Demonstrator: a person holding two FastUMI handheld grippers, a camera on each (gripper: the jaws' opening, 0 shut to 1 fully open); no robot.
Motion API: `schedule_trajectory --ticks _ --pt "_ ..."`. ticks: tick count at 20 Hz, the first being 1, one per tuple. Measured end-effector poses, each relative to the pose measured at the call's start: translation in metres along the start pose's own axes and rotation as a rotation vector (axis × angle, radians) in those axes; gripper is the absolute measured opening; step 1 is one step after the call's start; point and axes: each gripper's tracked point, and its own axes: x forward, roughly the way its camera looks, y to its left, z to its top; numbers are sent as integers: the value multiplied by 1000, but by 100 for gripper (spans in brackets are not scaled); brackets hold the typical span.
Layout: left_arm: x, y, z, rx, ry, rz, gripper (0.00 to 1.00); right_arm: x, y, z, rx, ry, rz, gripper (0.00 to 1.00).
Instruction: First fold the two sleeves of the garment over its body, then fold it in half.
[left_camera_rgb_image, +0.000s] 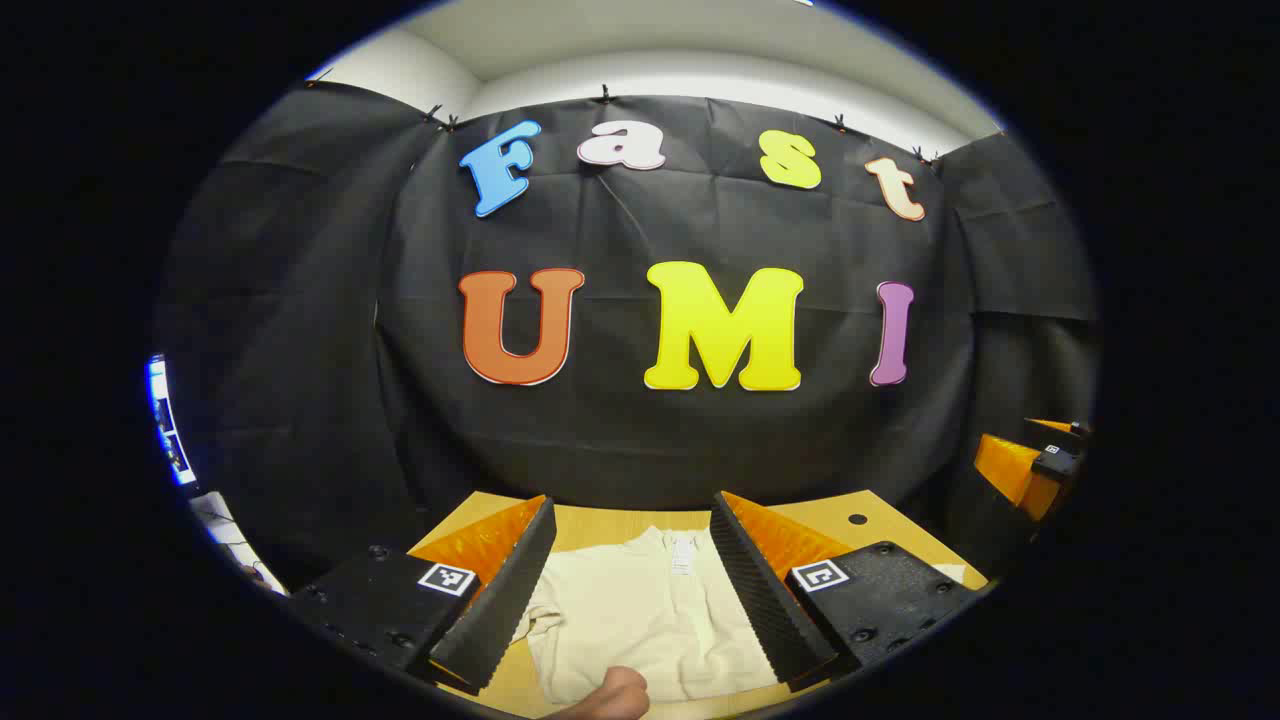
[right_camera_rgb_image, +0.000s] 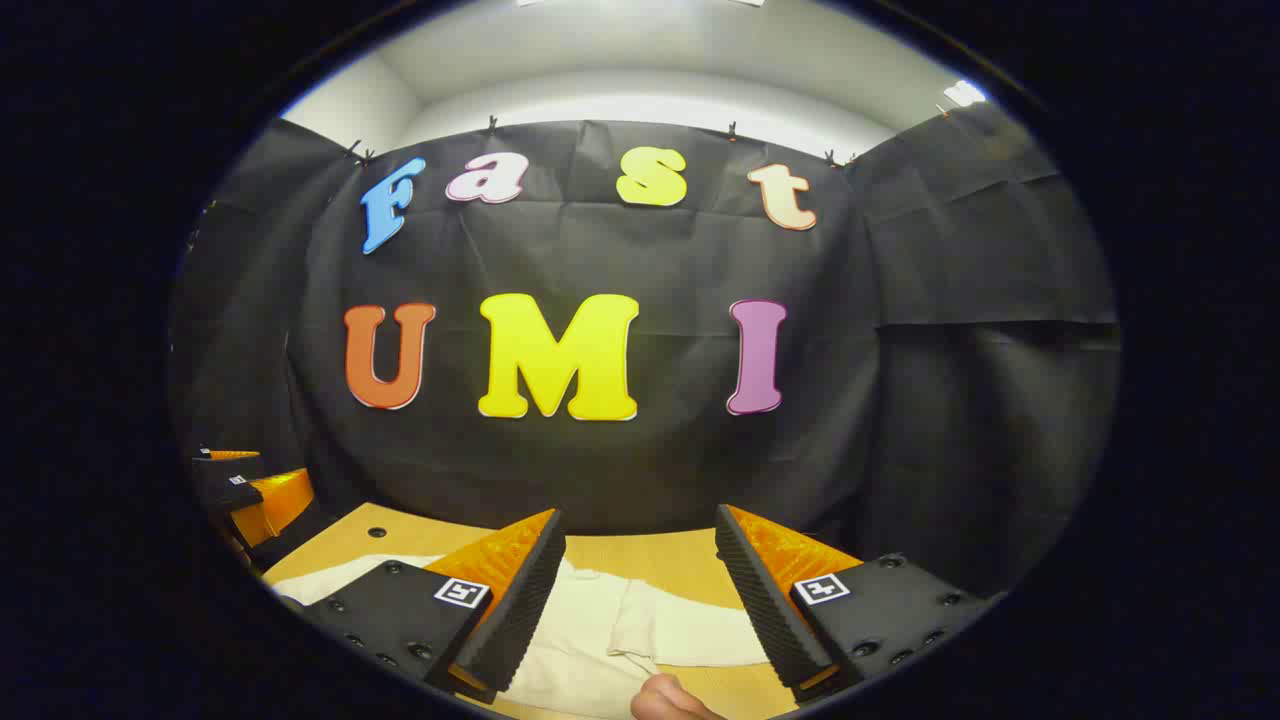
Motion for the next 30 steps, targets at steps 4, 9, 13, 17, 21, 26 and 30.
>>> schedule_trajectory --ticks 4,9,13,17,21,26,30 --pt "-1 0 -4 7 0 19 98 -2 0 8 -13 -29 10 94" --pt "2 -3 3 22 -24 30 98 5 2 5 -29 -23 52 94" --pt "6 -11 -1 23 -13 23 98 8 -2 5 -33 -32 61 93" --pt "11 -17 -2 31 -7 14 99 11 -6 6 -27 -38 58 94" --pt "15 -22 0 45 -9 9 98 21 -18 5 -19 -30 35 93" --pt "18 -34 0 53 -9 14 99 42 -64 -9 -5 11 -46 94" --pt "13 -50 -3 48 2 21 99 63 -119 -30 -6 48 -122 93"
